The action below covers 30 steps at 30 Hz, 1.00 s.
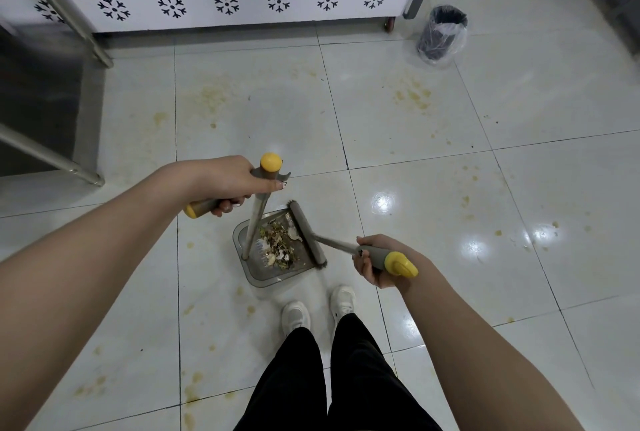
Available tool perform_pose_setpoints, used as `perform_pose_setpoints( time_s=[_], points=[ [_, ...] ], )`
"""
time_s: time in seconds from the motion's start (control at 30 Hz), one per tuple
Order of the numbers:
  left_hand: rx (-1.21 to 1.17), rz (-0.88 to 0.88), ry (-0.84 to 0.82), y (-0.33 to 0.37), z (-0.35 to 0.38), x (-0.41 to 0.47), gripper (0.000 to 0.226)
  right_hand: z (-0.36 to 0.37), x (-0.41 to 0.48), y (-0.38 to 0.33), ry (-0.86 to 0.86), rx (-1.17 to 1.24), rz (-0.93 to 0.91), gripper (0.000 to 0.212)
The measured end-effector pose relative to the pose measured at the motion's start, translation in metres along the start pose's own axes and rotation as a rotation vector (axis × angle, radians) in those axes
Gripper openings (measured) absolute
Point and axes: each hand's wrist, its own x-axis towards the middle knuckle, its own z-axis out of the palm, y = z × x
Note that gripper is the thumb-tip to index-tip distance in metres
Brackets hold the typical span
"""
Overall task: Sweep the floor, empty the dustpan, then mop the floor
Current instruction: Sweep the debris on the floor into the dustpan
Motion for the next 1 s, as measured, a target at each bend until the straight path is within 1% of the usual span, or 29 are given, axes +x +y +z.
perform_pose_setpoints(
  time_s=[0.1, 0.33, 0.57, 0.67, 0.77, 1.0],
  points=[
    [-0.005, 0.007, -0.002, 0.0, 0.0, -0.001, 0.049, -0.003, -0.007, 0.0, -0.053, 0.11, -0.021, 0.03],
    [-0.001, 0.048, 0.054, 0.004, 0.008, -0.007, 0.046, 0.008, -0.027, -0.003, -0.056, 0.129, -0.106, 0.025],
    [-0.13, 0.08, 0.082, 0.008, 0.006, -0.021, 0.04, 0.017, -0.061, -0.026, -0.103, 0.295, -0.266, 0.025],
    [-0.209, 0.1, 0.11, 0.016, 0.001, -0.031, 0.038, 0.005, -0.072, -0.037, -0.069, 0.267, -0.338, 0.021],
    [-0.269, 0.132, 0.133, 0.03, -0.008, -0.042, 0.032, -0.013, -0.085, -0.044, -0.039, 0.211, -0.371, 0.016],
    [-0.341, 0.28, 0.121, 0.091, -0.015, -0.062, 0.026, -0.043, -0.143, -0.048, -0.014, 0.151, -0.49, 0.024]
  ],
)
